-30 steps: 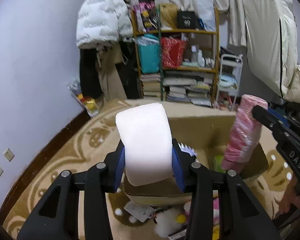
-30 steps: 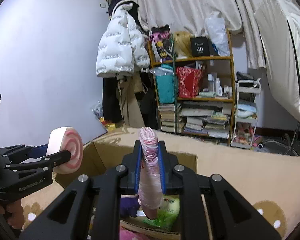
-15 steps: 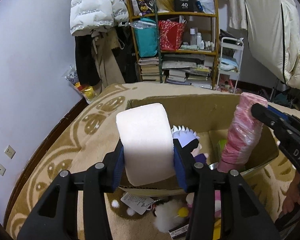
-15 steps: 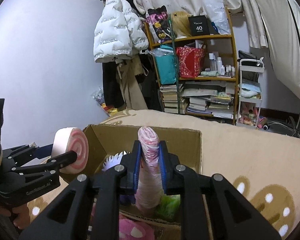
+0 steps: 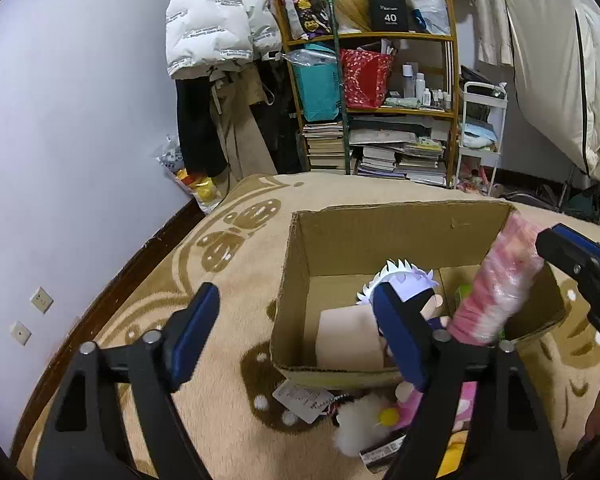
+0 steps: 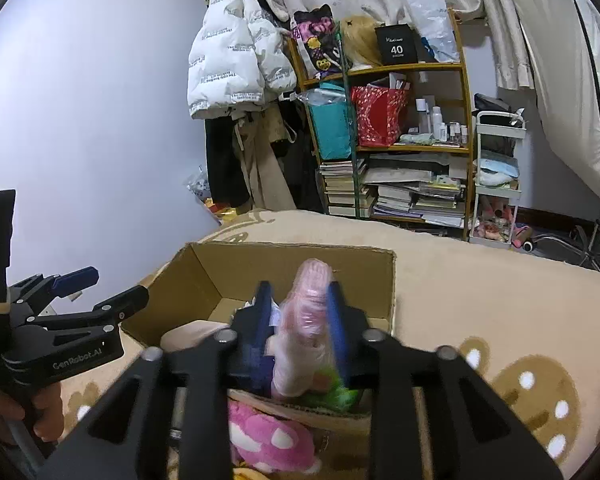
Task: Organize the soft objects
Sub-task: 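Open the left tool to drop the cushion roll in the box while the right tool drops the cylinder, then withdraw both open tools from the box and lower them toward the remaining plushes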
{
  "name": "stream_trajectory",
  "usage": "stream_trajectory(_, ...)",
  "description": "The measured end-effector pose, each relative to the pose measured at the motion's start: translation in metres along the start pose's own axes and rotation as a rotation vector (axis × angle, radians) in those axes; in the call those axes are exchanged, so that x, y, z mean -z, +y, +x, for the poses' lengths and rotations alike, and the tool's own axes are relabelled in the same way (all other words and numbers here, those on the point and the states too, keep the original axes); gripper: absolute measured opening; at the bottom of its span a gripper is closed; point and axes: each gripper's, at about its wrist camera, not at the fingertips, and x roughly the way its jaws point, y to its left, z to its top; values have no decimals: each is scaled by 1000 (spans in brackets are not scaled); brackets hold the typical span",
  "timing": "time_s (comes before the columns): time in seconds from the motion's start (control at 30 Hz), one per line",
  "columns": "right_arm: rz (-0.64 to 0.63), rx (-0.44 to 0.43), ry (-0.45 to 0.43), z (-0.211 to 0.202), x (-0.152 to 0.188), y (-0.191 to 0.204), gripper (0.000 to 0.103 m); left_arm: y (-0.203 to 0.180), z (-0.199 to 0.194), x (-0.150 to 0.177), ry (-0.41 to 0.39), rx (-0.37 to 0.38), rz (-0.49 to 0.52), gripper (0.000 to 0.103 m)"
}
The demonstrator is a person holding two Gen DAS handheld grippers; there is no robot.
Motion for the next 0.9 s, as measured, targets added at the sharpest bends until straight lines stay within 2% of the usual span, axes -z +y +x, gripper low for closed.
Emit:
stream_trajectory(0.17, 0, 12, 2, -16, 0, 2, 37, 10, -14, 1, 12, 21, -23, 88)
stream_trajectory(0.23, 6, 12, 2, -22, 0, 2, 41, 13, -21, 4, 23, 22, -27, 89)
stream_trajectory(0.3, 4, 17, 6, -28, 0, 4, 50, 16, -28, 6, 32, 21, -33, 90)
stream_trajectory(0.37, -5, 30, 13, -34, 1, 6, 51, 18, -33, 7, 40, 20, -42, 97)
stream_trajectory(0.43, -17, 39, 30, -38, 1, 9, 54, 23, -39, 9, 46, 24, -66, 98)
stream_trajectory(0.5, -21, 52, 40, -44, 3, 12, 71, 27, -42, 12, 60, 20, -86, 98)
stream_trajectory(0.53, -22, 59, 39, -48, 5, 13, 74, 30, -43, 14, 72, 19, -96, 99)
stream_trajectory(0.6, -26, 77, 36, -56, 8, 16, 88, 35, -46, 18, 98, 28, -113, 99)
stream_trajectory(0.77, -58, 118, 33, -75, 10, 26, 102, 42, -59, 20, 123, 82, -149, 99)
stream_trajectory(0.9, -67, 112, 39, -87, 11, 33, 103, 41, -77, 23, 117, 60, -126, 99)
